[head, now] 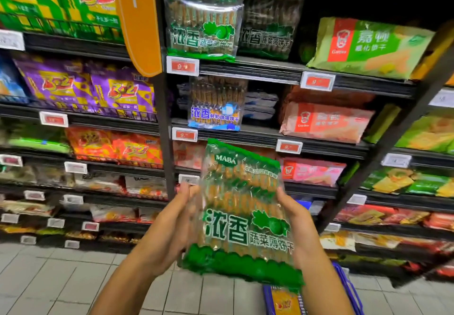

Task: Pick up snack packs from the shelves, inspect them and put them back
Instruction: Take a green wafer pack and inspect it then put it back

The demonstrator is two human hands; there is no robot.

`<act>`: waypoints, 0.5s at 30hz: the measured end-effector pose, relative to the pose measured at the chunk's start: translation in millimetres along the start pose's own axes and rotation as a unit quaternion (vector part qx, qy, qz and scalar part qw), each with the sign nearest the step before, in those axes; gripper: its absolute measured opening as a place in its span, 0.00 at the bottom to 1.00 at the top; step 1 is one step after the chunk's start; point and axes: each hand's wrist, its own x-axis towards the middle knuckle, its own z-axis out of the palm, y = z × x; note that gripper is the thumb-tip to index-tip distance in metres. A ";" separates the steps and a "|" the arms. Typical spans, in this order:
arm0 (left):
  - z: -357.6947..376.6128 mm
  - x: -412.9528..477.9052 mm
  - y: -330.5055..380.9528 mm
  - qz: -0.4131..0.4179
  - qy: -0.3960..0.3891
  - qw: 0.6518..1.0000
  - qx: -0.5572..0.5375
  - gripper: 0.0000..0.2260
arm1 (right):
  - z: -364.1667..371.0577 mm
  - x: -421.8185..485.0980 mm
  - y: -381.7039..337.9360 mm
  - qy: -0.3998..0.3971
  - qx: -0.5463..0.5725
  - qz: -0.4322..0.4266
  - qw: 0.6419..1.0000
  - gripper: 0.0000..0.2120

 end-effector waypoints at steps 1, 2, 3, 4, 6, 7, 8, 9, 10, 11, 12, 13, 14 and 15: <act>3.4 -0.8 2.0 0.004 -0.011 1.000 0.013 0.39 | 0.6 1.2 2.8 -0.002 0.033 0.019 0.999 0.13; 8.8 -1.4 4.4 0.011 -0.018 1.000 0.019 0.36 | 1.6 2.2 7.3 -0.012 0.077 0.050 0.996 0.16; 16.6 -3.1 8.0 0.010 -0.027 0.999 0.019 0.34 | 3.9 0.8 12.3 -0.020 0.125 0.084 0.988 0.20; 24.0 -3.0 10.3 0.014 -0.027 0.999 0.022 0.31 | 4.7 1.9 18.8 -0.031 0.168 0.119 0.978 0.22; 35.8 -0.7 12.9 0.020 -0.011 0.999 0.032 0.28 | 5.6 2.6 26.0 -0.039 0.226 0.143 0.963 0.23; 39.7 1.3 13.8 0.018 -0.011 0.999 0.031 0.27 | 5.3 2.6 25.4 -0.039 0.234 0.144 0.961 0.22; 42.5 2.8 14.7 0.015 -0.014 0.999 0.028 0.26 | 2.0 5.2 25.1 -0.044 0.239 0.138 0.960 0.23; 44.2 3.9 15.6 0.012 -0.019 0.999 0.026 0.25 | -2.2 7.9 22.9 -0.048 0.233 0.130 0.962 0.23; 44.3 4.7 15.1 0.009 -0.025 0.999 0.024 0.24 | -6.2 9.5 18.4 -0.046 0.211 0.114 0.970 0.22; 43.3 6.3 14.1 0.005 -0.035 0.999 0.029 0.24 | -9.8 10.5 11.8 -0.037 0.186 0.095 0.977 0.21; 40.7 4.6 12.2 0.001 -0.039 0.999 0.027 0.26 | -14.9 12.9 5.2 -0.026 0.153 0.073 0.985 0.19; 42.6 8.5 13.9 -0.001 -0.040 0.999 0.028 0.27 | -19.7 14.0 -1.8 -0.019 0.117 0.052 0.992 0.18; 43.5 8.8 13.7 -0.006 -0.032 0.999 0.019 0.27 | -24.5 13.7 -8.5 -0.021 0.087 0.035 0.995 0.17; 49.0 15.4 19.3 -0.025 -0.013 0.999 0.018 0.26 | -28.8 13.6 -14.4 -0.017 0.064 0.016 0.998 0.17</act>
